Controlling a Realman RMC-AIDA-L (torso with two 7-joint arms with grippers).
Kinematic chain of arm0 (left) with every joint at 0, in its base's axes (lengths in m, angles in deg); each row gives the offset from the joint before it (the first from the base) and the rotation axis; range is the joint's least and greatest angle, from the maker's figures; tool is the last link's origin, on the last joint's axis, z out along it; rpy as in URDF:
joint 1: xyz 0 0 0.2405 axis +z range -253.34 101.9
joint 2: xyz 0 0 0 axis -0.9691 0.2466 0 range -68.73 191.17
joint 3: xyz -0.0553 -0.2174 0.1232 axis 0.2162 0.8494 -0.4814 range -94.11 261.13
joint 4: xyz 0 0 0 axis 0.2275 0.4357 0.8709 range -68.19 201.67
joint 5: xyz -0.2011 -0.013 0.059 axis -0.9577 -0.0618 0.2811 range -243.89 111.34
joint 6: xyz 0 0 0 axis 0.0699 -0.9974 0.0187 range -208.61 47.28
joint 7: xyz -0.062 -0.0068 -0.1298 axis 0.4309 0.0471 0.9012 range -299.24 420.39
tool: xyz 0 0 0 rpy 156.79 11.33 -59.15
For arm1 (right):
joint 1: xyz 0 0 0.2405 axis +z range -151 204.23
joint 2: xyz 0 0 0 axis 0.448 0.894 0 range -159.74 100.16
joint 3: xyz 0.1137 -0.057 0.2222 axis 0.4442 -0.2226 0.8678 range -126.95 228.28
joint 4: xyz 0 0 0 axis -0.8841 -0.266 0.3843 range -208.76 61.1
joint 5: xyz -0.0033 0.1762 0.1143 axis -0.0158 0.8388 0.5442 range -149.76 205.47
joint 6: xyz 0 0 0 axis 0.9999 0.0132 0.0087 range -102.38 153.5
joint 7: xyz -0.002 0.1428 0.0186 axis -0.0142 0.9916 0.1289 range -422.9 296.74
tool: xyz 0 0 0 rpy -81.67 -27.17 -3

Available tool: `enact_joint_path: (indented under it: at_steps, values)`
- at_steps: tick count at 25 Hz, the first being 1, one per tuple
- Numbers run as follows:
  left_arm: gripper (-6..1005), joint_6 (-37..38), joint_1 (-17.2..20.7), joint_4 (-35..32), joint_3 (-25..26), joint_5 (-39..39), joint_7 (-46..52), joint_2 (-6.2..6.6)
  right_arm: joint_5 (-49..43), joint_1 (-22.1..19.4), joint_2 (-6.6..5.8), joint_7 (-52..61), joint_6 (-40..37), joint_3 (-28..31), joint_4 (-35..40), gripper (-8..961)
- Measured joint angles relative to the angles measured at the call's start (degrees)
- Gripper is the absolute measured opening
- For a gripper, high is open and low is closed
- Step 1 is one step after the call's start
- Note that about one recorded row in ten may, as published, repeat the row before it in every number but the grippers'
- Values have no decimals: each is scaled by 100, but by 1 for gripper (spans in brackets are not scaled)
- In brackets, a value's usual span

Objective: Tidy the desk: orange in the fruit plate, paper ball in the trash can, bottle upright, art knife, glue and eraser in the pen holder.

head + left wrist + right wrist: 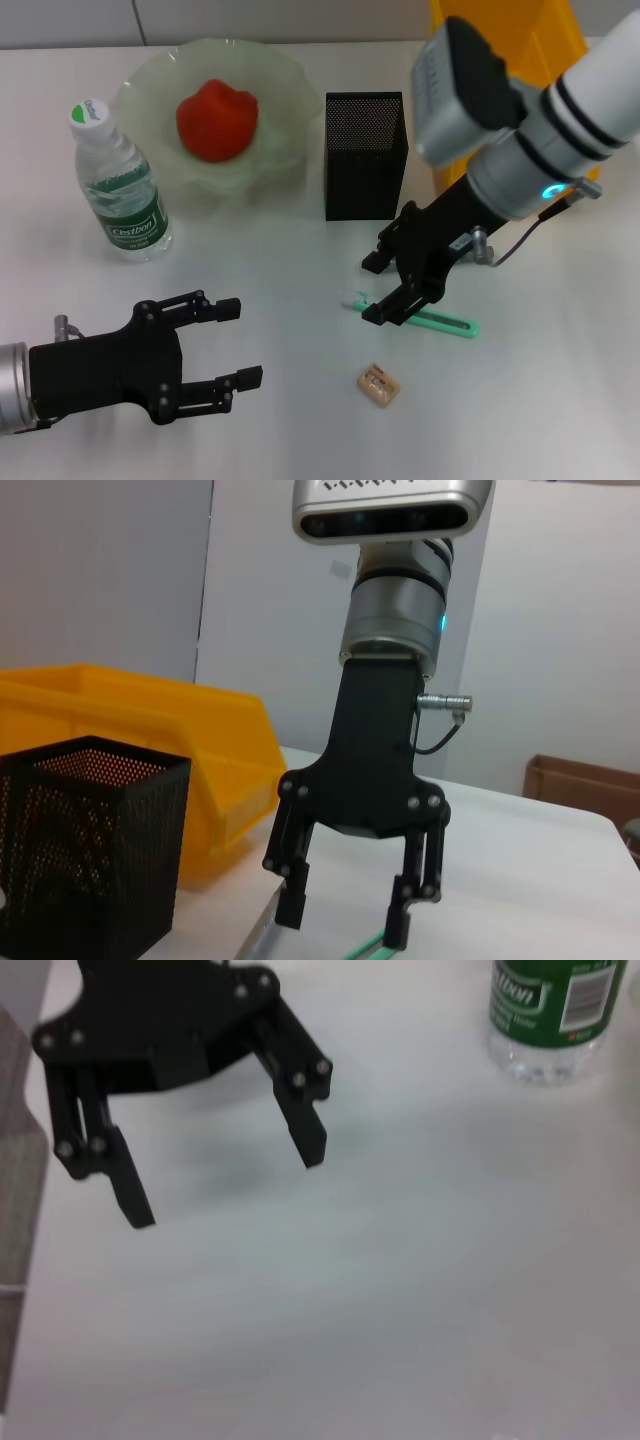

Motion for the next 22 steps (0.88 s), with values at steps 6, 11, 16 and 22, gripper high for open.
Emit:
enact_joint_path:
  at_steps: [6,11,16,22]
  values:
    - [783,-21,0,108,24,-4,6,-6,30,1,16,169,473,-543,-15,630]
    - [783,-21,0,130,31,-9,9,-8,61,-20,30,187,706,-867,-29,564]
    - [783,-21,0,134,35,-17,11,-8,221,-32,44,184,945,-1183,-96,564]
    - [783,-20,0,133,33,-17,12,-9,302,-25,44,180,1155,-1446,-152,562]
